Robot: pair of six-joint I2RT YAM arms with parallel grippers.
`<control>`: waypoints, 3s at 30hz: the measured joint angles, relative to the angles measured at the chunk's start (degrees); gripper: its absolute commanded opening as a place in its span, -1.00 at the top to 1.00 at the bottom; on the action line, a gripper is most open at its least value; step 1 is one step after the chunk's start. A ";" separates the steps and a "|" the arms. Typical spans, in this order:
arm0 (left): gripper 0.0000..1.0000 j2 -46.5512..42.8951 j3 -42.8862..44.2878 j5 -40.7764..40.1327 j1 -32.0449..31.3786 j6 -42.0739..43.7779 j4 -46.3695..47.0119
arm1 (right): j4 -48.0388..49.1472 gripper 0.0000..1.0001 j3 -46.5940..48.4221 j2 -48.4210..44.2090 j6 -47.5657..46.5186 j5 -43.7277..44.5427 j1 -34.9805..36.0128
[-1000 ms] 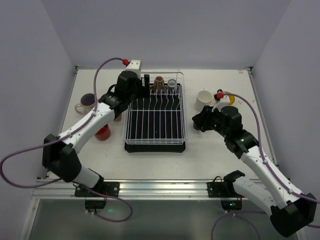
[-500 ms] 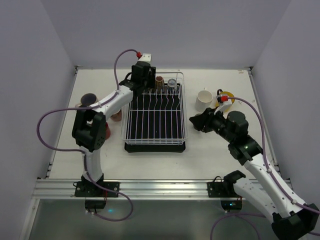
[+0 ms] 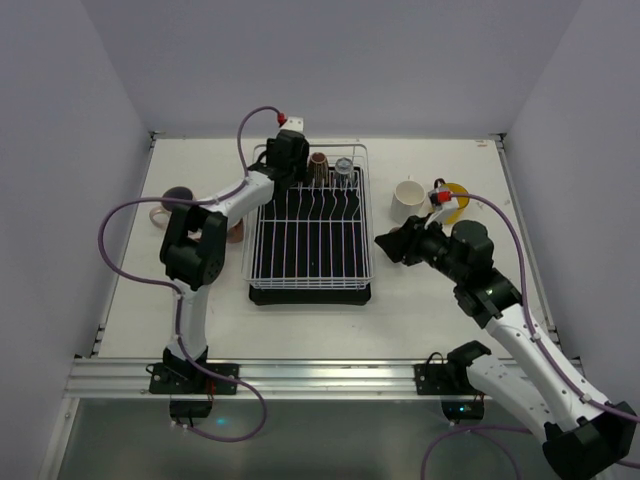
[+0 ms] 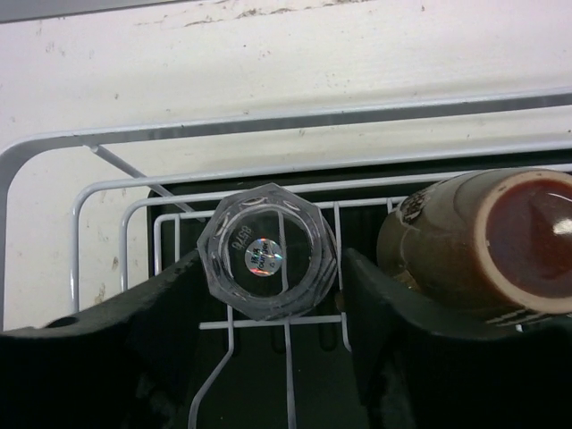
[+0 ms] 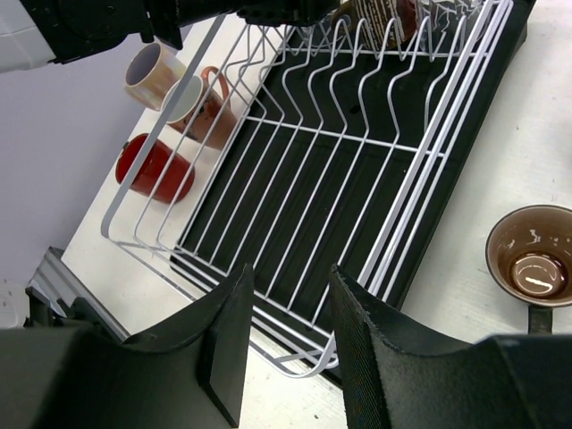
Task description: Unload the cups from the dish rack
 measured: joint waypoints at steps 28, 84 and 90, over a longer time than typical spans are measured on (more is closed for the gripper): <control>0.81 -32.76 -24.52 9.68 0.79 -7.72 13.18 | 14.32 -0.04 2.23 12.15 11.85 -2.84 6.86; -1.00 -74.31 -45.66 42.80 -0.39 -17.53 3.02 | -5.07 1.00 10.54 10.03 7.15 7.04 -3.21; -1.00 -82.64 -48.02 33.68 -0.50 -7.98 -7.02 | -20.41 1.00 14.47 15.85 -0.11 17.03 -12.04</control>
